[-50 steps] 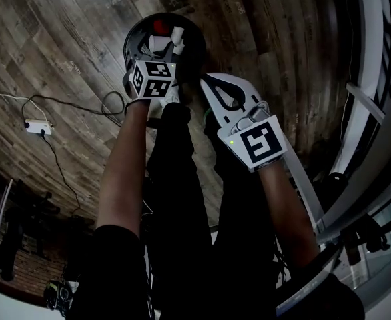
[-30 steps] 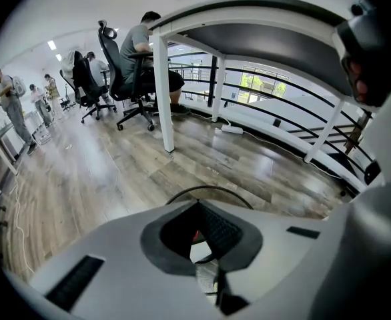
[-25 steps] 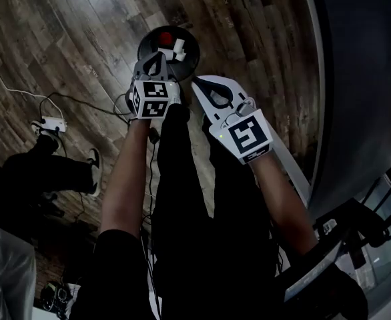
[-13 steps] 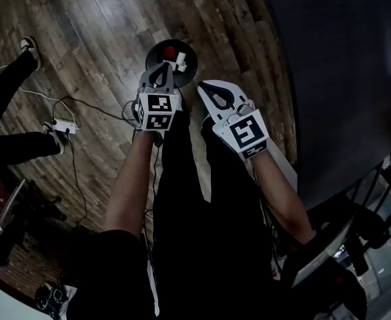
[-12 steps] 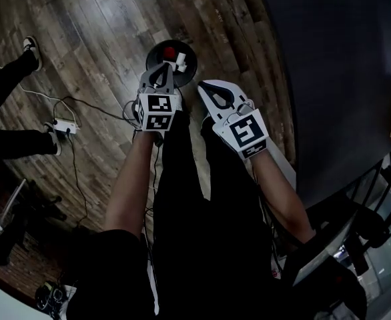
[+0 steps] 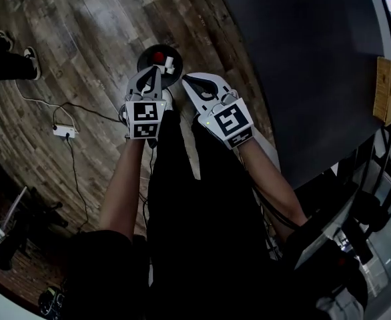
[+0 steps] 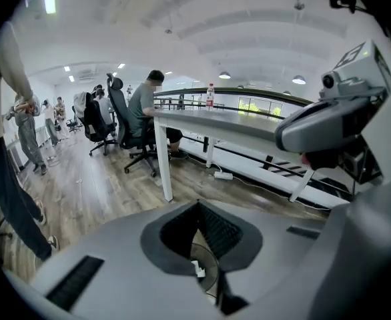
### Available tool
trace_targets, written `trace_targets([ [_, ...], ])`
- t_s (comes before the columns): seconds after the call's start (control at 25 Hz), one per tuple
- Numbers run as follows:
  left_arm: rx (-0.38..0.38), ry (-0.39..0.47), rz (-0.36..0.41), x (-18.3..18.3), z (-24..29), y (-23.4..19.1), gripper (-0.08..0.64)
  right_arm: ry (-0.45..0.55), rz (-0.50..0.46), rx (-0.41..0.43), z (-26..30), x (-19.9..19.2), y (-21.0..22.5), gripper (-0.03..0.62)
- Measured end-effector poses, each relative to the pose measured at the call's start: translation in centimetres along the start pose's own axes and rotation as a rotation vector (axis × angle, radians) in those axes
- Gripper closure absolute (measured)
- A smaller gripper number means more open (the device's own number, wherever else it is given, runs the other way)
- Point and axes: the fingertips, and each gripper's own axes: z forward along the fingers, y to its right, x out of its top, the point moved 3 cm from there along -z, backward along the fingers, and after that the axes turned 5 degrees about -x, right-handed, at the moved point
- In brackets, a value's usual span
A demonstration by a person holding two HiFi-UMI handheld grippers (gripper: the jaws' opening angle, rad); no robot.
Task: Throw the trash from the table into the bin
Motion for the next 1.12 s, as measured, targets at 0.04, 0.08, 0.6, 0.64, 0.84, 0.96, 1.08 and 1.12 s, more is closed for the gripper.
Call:
trace_targets([
  [0.04,-0.002,0.010,0.006,0.9,-0.7,0.4,0.551,0.010,0.004,-0.003,-0.6,0.7,0.0,0.588],
  [0.08,-0.003,0.022,0.009,1.8,-1.4,0.9,0.551,0.021,0.007,-0.007,-1.4,1.5,-0.1,0.588],
  [0.6,-0.022,0.158,0.067,11.5,-10.8,4.5,0.551,0.109,-0.046,-0.081,-9.2,10.7,-2.2,0.588],
  [0.64,-0.022,0.169,0.073,12.2,-11.2,4.6,0.551,0.129,-0.050,-0.079,-9.7,11.3,-2.2,0.588],
  [0.84,-0.036,0.210,0.084,14.9,-14.8,5.7,0.551,0.198,-0.015,-0.102,-12.8,14.1,-2.7,0.588],
  [0.96,-0.038,0.211,0.114,16.1,-16.7,6.4,0.551,0.223,-0.034,-0.099,-14.4,15.1,-3.0,0.588],
  [1.08,-0.046,0.235,0.123,16.5,-18.0,6.8,0.549,0.236,-0.048,-0.103,-15.6,15.5,-3.2,0.588],
  [1.12,-0.045,0.244,0.125,16.6,-18.3,6.8,0.551,0.243,-0.055,-0.101,-15.8,15.5,-3.3,0.588],
])
